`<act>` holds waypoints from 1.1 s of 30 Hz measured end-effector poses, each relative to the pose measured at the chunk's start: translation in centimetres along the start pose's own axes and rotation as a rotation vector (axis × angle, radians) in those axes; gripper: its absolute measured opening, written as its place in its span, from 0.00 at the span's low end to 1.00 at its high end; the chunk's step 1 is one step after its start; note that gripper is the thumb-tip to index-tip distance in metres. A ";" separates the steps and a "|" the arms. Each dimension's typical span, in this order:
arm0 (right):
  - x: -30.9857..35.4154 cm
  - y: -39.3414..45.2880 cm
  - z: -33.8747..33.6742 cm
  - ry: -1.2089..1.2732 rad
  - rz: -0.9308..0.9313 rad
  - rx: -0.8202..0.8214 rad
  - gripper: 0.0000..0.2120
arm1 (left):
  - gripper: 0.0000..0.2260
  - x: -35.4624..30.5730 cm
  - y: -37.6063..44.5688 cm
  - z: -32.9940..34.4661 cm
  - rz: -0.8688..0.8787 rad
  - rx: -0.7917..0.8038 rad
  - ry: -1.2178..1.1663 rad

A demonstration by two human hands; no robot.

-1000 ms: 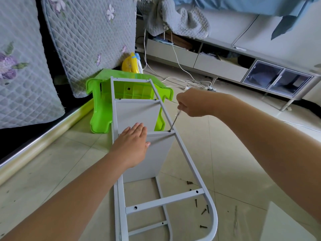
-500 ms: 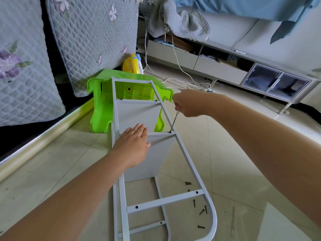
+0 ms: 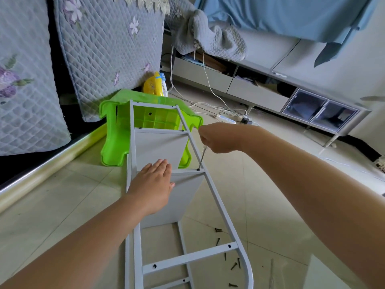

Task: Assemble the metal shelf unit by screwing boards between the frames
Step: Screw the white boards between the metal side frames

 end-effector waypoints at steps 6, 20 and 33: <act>0.7 1.0 -0.4 -0.192 0.110 -0.085 0.13 | 0.23 -0.2 -0.1 -0.2 -0.018 -0.006 -0.001; 0.5 -0.5 -0.6 -0.145 0.029 0.023 0.07 | 0.23 -0.4 -0.1 -0.2 -0.008 -0.029 0.008; 0.0 0.0 0.9 -0.196 0.103 0.035 0.14 | 0.23 0.0 0.3 -0.2 -0.004 -0.055 0.025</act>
Point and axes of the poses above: each hand's wrist, its own y-axis towards the middle knuckle, its own z-axis out of the palm, x = y × z, the point moved 5 cm from there along y, towards the middle knuckle
